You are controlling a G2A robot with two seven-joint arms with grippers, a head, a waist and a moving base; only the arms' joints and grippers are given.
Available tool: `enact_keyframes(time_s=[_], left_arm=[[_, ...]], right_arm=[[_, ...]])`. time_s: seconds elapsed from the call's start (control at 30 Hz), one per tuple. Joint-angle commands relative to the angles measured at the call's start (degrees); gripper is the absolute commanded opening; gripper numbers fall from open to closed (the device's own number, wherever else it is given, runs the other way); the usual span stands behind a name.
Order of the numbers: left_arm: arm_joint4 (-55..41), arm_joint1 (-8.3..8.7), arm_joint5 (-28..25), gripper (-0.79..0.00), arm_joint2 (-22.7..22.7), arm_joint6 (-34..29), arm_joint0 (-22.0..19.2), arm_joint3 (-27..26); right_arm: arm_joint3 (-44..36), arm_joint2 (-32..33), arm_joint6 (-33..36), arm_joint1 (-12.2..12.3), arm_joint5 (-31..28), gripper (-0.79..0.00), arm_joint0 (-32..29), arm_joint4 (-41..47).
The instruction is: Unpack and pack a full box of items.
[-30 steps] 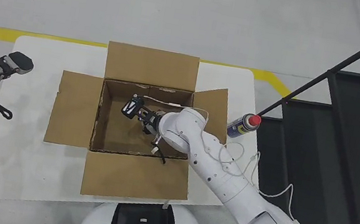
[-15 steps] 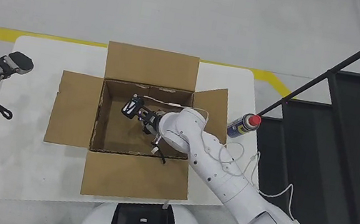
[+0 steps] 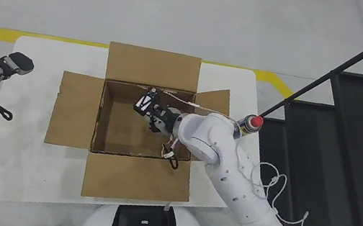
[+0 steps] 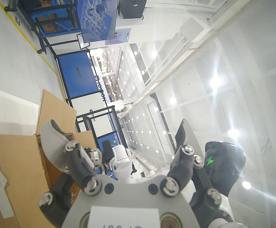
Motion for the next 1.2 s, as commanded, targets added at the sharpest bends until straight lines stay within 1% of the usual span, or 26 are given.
enact_keyframes(time_s=[0.0,0.13,0.17,0.2,0.27,0.3,0.4,1.1,1.13,1.17], left_arm=[[0.0,0.00,0.0,0.000,0.0,0.0,0.0,0.0],[0.0,0.00,0.0,0.000,0.0,0.0,0.0,0.0],[0.0,0.00,0.0,0.000,0.0,0.0,0.0,0.0],[0.0,0.00,0.0,0.000,0.0,0.0,0.0,0.0],[0.0,0.00,0.0,0.000,0.0,0.0,0.0,0.0],[0.0,0.00,0.0,0.000,0.0,0.0,0.0,0.0],[0.0,0.00,0.0,0.000,0.0,0.0,0.0,0.0],[0.0,0.00,0.0,0.000,0.0,0.0,0.0,0.0],[0.0,0.00,0.0,0.000,0.0,0.0,0.0,0.0],[0.0,0.00,0.0,0.000,0.0,0.0,0.0,0.0]], right_arm=[[-7.8,3.9,0.4,1.0,-1.8,-0.785,-5.5,0.6],[-18.3,11.4,-4.2,2.9,-6.4,-0.785,-16.6,1.7],[-19.6,12.7,-5.1,3.1,-7.0,-0.785,-18.6,1.7],[-21.6,15.1,-7.3,3.6,-8.1,-0.785,-22.4,2.4],[-23.0,18.3,-10.3,4.1,-9.3,-0.785,-26.7,3.4],[-23.2,20.7,-12.9,4.4,-9.8,-0.785,-29.4,4.4],[-23.1,24.4,-20.0,4.7,-11.1,-0.785,-32.8,6.0],[-23.2,24.7,-20.4,4.8,-10.9,-0.785,-32.9,6.1],[-23.3,24.9,-20.3,5.0,-12.1,-0.785,-33.3,6.8],[-23.5,25.8,-19.7,5.2,-14.5,-0.785,-34.0,8.0]])
